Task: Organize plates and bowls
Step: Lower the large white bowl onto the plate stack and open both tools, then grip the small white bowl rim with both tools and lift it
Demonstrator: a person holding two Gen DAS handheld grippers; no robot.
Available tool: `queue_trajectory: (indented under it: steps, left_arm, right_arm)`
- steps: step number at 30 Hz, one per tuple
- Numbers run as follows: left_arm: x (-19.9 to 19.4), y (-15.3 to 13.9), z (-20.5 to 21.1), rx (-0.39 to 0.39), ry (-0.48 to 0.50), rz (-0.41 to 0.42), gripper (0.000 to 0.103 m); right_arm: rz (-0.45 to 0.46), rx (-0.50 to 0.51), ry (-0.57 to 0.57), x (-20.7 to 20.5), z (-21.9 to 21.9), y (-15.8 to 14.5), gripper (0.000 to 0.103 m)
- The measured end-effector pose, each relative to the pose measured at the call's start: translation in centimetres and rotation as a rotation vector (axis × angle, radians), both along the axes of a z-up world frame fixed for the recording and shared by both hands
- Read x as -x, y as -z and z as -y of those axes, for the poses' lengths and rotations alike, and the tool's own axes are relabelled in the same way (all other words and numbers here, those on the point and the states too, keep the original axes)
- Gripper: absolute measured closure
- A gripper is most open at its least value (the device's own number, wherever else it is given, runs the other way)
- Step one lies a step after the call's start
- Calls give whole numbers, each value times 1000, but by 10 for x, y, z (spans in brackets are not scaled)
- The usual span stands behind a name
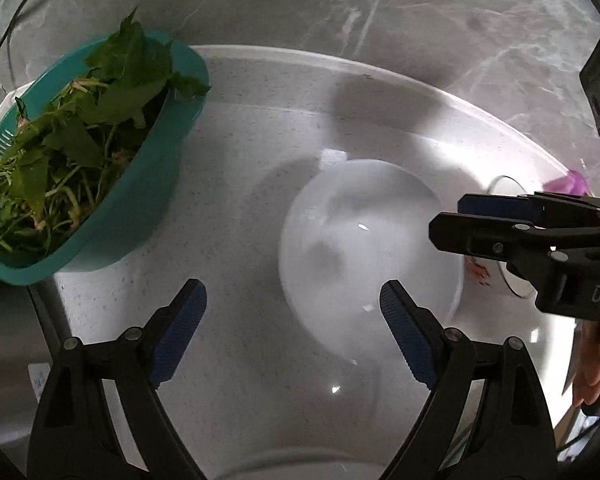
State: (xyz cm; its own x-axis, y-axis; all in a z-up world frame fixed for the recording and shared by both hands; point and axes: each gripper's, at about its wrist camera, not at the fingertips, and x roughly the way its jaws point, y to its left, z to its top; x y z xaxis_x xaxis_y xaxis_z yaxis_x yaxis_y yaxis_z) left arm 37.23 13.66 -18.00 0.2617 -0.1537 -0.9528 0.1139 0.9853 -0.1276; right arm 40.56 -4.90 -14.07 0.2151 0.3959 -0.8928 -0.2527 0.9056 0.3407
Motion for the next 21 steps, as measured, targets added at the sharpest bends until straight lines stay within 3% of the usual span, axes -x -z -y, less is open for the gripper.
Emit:
queue_trajectory:
  steps: [8, 13, 15, 16, 17, 21]
  left_arm:
    - [-15, 25, 0, -14, -7, -44, 15]
    - [-15, 35, 1, -16, -23, -47, 19]
    - [-15, 34, 1, -30, -21, -32, 40]
    - [-16, 35, 0, -28, -22, -34, 56]
    - [-17, 36, -1, -27, -27, -38, 69]
    - [-16, 32, 9, -9, 2, -33, 81]
  right_arm:
    - [-70, 48, -32, -20, -9, 30, 51]
    - [-79, 76, -57, -20, -16, 38, 61]
    - [-81, 98, -59, -21, -17, 39, 70]
    - [-74, 114, -65, -21, -17, 39, 75]
    - [-71, 123, -75, -21, -18, 39, 87]
    - [-80, 144, -92, -23, -19, 46, 92]
